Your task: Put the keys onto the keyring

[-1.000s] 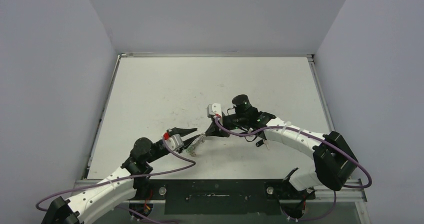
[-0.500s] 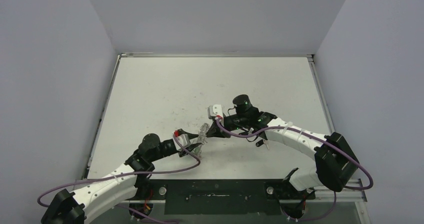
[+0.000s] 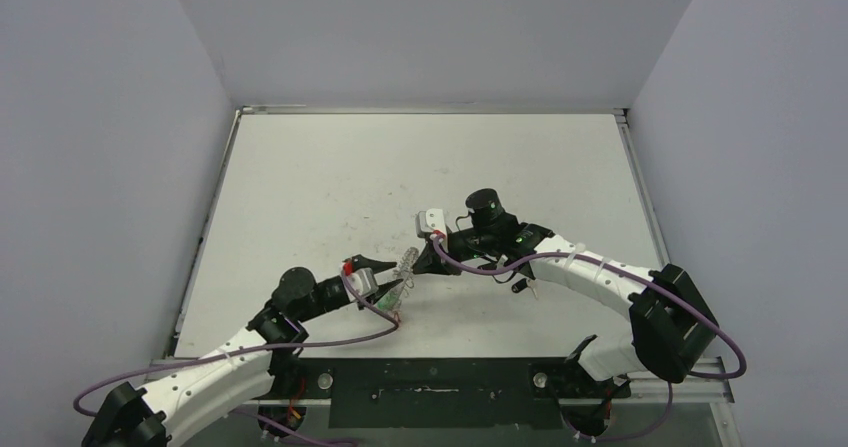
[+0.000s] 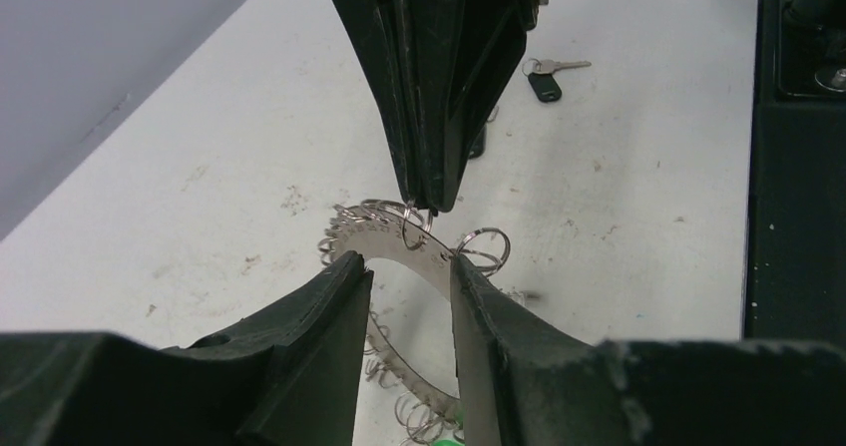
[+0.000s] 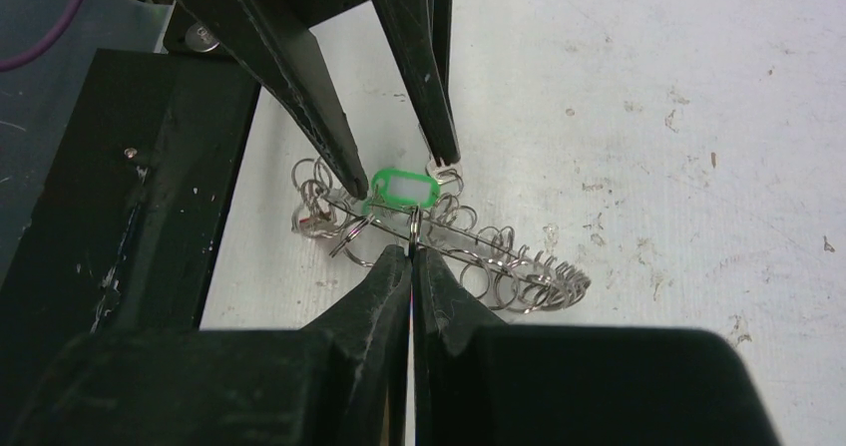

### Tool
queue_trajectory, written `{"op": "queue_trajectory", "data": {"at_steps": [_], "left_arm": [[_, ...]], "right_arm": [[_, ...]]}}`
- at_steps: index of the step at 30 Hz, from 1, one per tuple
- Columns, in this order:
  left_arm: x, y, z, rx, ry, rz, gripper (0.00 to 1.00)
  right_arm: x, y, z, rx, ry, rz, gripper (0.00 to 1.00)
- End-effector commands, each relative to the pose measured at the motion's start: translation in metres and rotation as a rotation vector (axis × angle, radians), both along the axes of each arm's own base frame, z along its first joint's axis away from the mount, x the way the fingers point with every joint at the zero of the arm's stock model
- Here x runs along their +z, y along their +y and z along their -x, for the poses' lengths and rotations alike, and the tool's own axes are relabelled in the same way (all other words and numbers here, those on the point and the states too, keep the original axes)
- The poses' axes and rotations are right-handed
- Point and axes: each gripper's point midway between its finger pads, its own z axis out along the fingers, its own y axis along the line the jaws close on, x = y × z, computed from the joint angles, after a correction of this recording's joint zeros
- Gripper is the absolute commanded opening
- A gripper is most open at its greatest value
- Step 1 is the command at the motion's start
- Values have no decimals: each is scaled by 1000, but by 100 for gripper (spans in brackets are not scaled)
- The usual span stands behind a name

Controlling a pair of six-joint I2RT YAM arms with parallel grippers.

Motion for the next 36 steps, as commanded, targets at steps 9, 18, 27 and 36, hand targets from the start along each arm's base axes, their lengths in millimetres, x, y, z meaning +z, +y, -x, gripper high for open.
{"op": "queue_trajectory", "data": {"at_steps": [9,18,27,36], "left_arm": [[37,2,-12,37,-116,29,33],[37,-8,-21,23,-136,7,31],[45,-16,-17,-14,-145,83,28],[40,-22,-11,-63,-123,75,23]], "right_arm": [[38,7,3,60,-97,-108,0],[40,6,4,60,-105,-111,0],[38,7,4,63,-102,-108,0],[38,7,4,63,-106,-111,0]]}}
